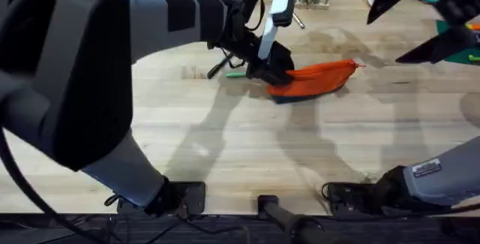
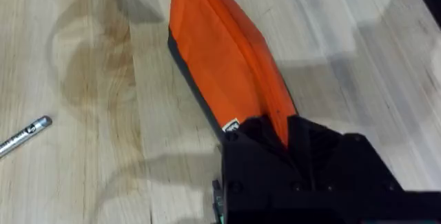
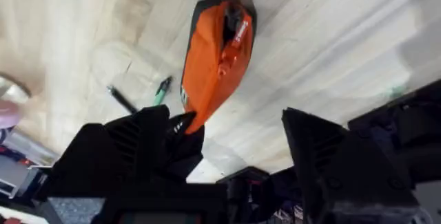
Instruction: Unzip the bag, pick up the pens from the table one at a time and place them inside, then zip the bag closed.
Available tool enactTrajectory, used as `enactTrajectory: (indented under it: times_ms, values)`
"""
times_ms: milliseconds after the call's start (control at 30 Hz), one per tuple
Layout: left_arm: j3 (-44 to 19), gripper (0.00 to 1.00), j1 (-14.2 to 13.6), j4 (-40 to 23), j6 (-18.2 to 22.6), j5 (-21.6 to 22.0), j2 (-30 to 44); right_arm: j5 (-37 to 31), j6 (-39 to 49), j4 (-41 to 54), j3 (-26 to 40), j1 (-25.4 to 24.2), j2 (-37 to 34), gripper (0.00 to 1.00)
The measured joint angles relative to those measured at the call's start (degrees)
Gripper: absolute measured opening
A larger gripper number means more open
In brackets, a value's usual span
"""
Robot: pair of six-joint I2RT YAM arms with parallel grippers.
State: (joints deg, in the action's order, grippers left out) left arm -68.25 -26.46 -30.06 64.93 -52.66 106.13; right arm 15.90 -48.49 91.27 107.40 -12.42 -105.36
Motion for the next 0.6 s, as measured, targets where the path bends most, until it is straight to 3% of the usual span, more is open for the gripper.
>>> enactTrajectory:
  times_ms: [600]
  values:
    - [0.0, 0.043, 0.0, 0.0, 0.0, 0.0, 0.0, 1.0, -4.1, -20.2, -19.6, 3.6, 5.8, 0.993]
